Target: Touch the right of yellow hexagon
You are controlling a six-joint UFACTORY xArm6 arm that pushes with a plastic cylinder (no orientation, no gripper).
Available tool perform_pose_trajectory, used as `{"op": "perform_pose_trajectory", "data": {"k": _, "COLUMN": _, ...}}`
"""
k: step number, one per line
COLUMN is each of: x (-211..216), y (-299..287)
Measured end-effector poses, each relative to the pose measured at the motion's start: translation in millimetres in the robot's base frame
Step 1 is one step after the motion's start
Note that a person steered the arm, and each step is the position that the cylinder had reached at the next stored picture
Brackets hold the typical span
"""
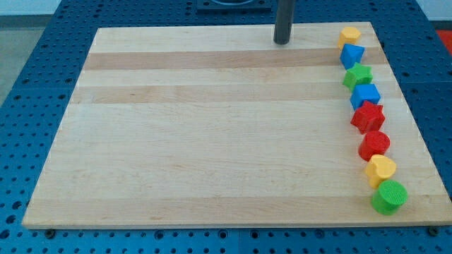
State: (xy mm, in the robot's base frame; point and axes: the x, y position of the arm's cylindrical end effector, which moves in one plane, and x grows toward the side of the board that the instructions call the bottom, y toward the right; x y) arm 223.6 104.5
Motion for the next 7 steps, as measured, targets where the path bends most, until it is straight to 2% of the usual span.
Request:
{"op": "perform_pose_trajectory", "data": {"k": 1, "x": -13, "y": 4}}
{"op": "perform_pose_trajectory", "data": {"k": 2, "x": -31, "y": 46}}
{"op": "perform_pose_trajectory", "data": {"k": 4, "x": -32, "y": 121}}
{"op": "perform_pose_trajectory", "data": {"k": 5, "x": -32, "y": 178}}
{"op": "perform_pose_trajectory", "data": {"k": 7, "x": -32, "y": 202}}
